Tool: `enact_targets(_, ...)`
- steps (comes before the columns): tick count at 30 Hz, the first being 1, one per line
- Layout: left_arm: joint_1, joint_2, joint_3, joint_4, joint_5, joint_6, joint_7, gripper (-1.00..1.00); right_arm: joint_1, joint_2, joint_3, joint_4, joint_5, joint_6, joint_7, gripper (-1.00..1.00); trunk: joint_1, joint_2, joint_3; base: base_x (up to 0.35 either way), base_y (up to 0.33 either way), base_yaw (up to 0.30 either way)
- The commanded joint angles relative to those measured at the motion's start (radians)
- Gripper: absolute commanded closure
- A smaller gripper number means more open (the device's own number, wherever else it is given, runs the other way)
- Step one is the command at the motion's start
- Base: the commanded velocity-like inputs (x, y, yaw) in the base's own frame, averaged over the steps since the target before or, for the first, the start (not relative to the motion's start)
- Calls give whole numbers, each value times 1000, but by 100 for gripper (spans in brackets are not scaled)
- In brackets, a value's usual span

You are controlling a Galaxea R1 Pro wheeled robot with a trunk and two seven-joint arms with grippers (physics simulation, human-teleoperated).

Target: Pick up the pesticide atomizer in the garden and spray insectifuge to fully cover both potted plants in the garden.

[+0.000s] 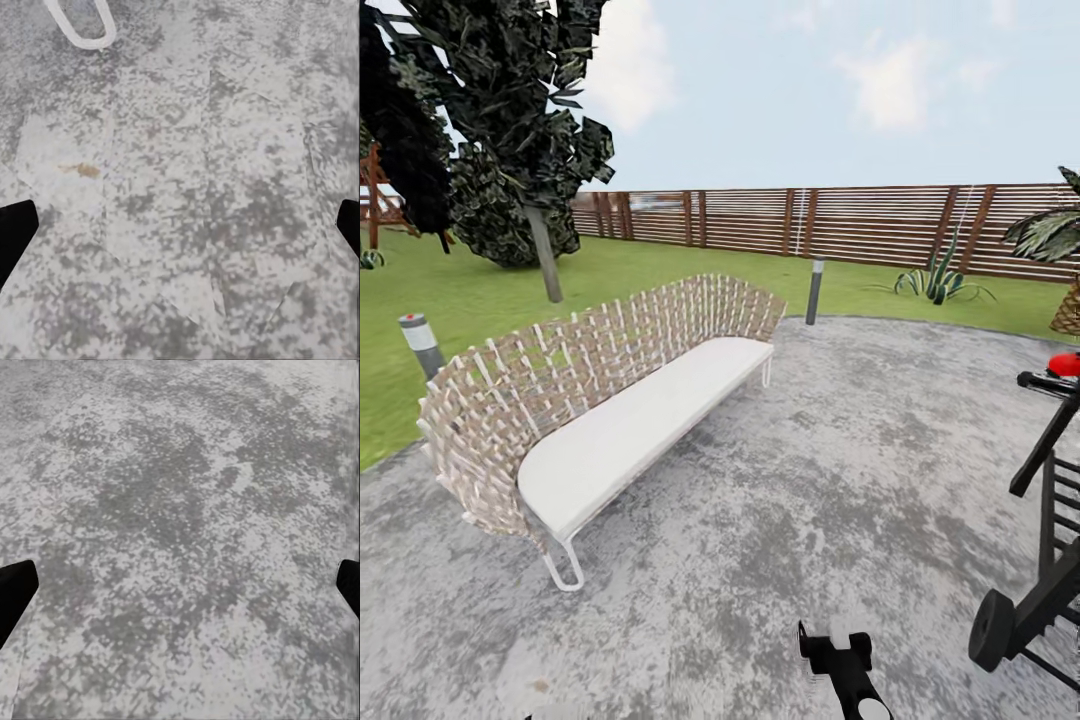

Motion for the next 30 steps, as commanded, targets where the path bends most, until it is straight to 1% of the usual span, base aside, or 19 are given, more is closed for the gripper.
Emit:
enact_targets(1, 0, 0, 0, 0, 0, -3, 3, -100, -1, 0, 6, 1, 1, -2, -9, -100, 0, 0, -1, 338, 0, -271)
enact_targets(4, 0, 0, 0, 0, 0, -3, 3, -100, -1, 0, 6, 1, 1, -2, -9, -100, 0, 0, -1, 338, 0, -242)
enact_targets(6, 0, 0, 0, 0, 0, -3, 3, -100, -1, 0, 6, 1, 1, -2, -9, -100, 0, 0, -1, 338, 0, -91)
enact_targets(21, 0, 0, -1, 0, 0, -3, 3, -100, -1, 0, 6, 1, 1, -3, -9, -100, 0, 0, -1, 338, 0, -24)
enact_targets(30, 0, 0, 0, 0, 0, -3, 3, -100, -1, 0, 6, 1, 1, -2, -9, -100, 0, 0, -1, 338, 0, -234)
